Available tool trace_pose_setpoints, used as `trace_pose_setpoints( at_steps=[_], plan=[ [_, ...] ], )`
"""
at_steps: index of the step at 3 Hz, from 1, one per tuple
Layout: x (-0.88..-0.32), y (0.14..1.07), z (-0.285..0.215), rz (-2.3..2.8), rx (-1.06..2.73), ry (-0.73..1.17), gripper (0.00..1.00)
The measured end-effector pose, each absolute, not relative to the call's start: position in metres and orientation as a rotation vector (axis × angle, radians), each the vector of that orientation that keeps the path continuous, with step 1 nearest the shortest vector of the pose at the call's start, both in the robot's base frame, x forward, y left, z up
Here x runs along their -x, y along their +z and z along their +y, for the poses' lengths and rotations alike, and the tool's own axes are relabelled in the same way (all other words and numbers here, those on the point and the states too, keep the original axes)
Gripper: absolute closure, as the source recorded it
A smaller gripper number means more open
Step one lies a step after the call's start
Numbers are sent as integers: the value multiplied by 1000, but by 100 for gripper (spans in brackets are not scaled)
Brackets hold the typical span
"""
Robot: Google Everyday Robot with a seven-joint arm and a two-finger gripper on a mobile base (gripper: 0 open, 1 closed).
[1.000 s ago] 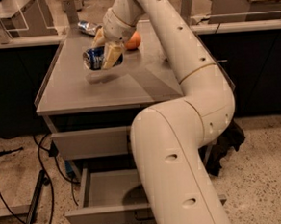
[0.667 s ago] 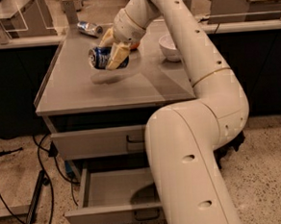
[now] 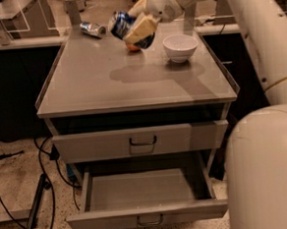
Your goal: Place pepsi can into middle drawer
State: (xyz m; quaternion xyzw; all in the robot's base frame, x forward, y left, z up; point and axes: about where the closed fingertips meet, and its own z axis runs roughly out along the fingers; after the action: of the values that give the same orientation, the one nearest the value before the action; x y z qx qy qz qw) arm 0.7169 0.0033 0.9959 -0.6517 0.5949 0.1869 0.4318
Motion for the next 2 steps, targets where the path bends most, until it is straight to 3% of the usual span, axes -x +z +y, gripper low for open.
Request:
trace_pose_setpoints(
  at_steps=[2],
  plan=[
    [-698, 1033, -2, 1463, 1553, 433, 100]
  ],
)
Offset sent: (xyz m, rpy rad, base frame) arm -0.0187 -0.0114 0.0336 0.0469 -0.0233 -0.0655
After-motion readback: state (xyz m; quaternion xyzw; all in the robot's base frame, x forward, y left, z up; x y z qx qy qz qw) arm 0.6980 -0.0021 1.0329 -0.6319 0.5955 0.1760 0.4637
